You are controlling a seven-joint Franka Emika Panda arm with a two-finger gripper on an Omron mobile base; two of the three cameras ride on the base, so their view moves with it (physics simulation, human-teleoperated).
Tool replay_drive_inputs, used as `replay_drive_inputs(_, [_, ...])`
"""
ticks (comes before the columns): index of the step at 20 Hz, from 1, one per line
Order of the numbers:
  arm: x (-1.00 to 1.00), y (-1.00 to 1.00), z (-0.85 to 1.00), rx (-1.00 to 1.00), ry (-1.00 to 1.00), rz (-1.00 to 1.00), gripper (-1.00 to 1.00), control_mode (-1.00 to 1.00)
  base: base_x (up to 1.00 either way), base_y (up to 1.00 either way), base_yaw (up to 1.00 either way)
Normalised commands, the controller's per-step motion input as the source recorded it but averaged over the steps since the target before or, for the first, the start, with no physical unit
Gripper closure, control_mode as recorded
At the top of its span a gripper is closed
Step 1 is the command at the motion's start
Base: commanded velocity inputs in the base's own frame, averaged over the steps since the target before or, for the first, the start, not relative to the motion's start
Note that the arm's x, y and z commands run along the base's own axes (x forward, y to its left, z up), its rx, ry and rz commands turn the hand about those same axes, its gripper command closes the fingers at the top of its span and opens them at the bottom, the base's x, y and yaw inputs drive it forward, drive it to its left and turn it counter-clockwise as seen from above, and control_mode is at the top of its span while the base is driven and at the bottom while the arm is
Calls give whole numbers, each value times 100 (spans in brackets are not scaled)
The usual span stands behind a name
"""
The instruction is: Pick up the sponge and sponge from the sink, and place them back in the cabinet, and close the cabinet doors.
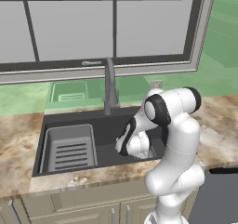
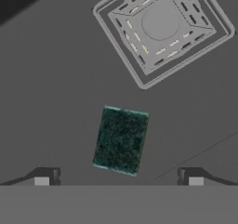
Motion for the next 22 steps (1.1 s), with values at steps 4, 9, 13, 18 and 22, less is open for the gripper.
replay_drive_inputs(4, [10,0,-5,0,3,-1,-100,-100,0,0,0])
replay_drive_inputs(9, [8,0,-6,0,5,-1,-100,-100,0,0,0])
replay_drive_inputs(13, [3,0,-7,0,5,0,-100,-100,0,0,0])
replay_drive_inputs(18, [0,0,-6,0,5,0,-100,-100,0,0,0])
replay_drive_inputs(22, [0,0,-10,0,4,0,-100,-100,0,0,0])
